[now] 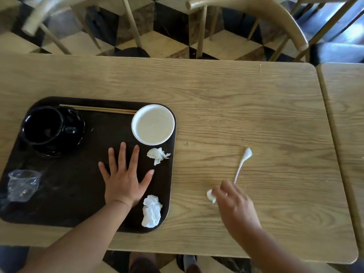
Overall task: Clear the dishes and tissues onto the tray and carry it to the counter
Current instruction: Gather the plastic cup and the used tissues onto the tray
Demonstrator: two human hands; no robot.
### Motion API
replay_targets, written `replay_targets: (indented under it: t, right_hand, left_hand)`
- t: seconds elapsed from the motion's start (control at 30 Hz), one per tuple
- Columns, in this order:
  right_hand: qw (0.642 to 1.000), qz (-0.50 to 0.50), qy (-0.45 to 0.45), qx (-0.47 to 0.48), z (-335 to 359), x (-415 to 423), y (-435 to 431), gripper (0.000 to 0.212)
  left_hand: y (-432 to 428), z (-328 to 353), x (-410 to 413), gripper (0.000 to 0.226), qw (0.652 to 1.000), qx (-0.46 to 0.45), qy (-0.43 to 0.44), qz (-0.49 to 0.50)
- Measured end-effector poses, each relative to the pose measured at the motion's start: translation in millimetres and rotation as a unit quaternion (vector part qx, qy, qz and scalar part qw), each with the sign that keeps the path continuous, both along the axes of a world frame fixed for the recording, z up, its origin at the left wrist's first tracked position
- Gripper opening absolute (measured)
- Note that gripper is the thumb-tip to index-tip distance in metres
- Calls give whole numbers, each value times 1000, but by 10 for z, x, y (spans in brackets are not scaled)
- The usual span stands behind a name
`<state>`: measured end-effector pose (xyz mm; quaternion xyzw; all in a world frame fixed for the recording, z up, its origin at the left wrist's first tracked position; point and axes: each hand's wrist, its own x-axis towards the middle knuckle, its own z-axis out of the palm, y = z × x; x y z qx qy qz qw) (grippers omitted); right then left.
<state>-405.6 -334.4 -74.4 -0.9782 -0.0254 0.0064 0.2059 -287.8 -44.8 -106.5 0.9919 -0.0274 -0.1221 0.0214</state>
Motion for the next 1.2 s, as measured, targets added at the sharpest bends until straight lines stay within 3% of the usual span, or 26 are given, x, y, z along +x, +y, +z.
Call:
replay_targets:
  t: [0.13,0.23,0.3,0.53,0.8,0.97,1.2]
  right_hand:
    - [989,64,129,45,7,-609,69,39]
    - [979,71,169,86,101,-564,-91,36]
    - [985,27,156,74,168,-327,-315,27]
    - [988,-148,-27,30,164,847,-1079,21]
    - [972,-231,-36,15,-118,1227,-1098,16]
    - [990,-121,-67,35,-86,631,-560,16]
    - [986,90,83,110,-8,-831,-46,15]
  left_hand:
    - [-10,0,-7,85,1000,-4,-4,1]
    - [-2,-2,-4,85,1000,-6,-6,0]
    - [4,-7,-5,85,1000,-7,-8,-1]
    - [5,-17,1,85,1000,-7,-9,-1]
    - [4,-13,5,85,1000,-10,-10,-3]
    - [11,-7,-3,85,1000,-17,-13,-6]
    - [-3,-6,-9,85,1000,-19,-14,-3]
